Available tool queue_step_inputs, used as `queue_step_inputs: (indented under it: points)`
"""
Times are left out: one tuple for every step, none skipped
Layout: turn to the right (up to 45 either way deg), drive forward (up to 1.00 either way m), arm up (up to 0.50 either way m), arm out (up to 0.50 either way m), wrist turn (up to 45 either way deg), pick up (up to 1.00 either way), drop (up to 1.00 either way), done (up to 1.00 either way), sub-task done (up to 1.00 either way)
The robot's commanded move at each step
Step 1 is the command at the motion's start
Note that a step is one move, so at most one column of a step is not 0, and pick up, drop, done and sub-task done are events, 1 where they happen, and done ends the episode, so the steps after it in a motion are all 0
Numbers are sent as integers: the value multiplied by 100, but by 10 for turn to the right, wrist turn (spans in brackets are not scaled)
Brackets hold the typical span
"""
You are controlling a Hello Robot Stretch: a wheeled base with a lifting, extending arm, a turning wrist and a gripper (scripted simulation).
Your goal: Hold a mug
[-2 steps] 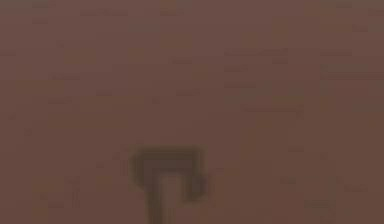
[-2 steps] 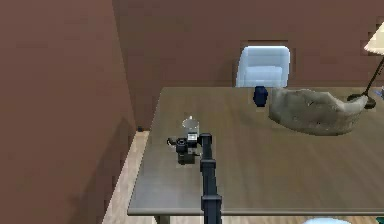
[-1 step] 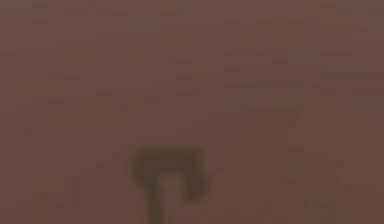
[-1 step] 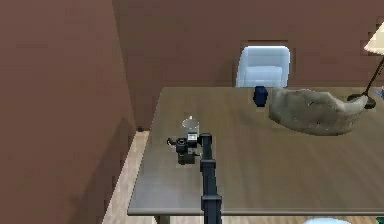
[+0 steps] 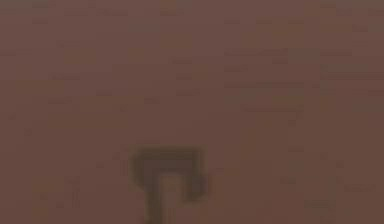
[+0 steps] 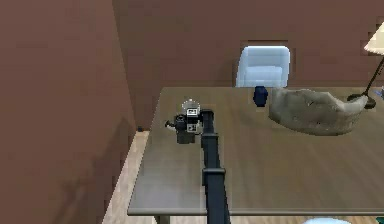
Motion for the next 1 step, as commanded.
queue_step_inputs:
  points:
    - [0, 0, 0, 0, 0, 0, 0, 100, 0]
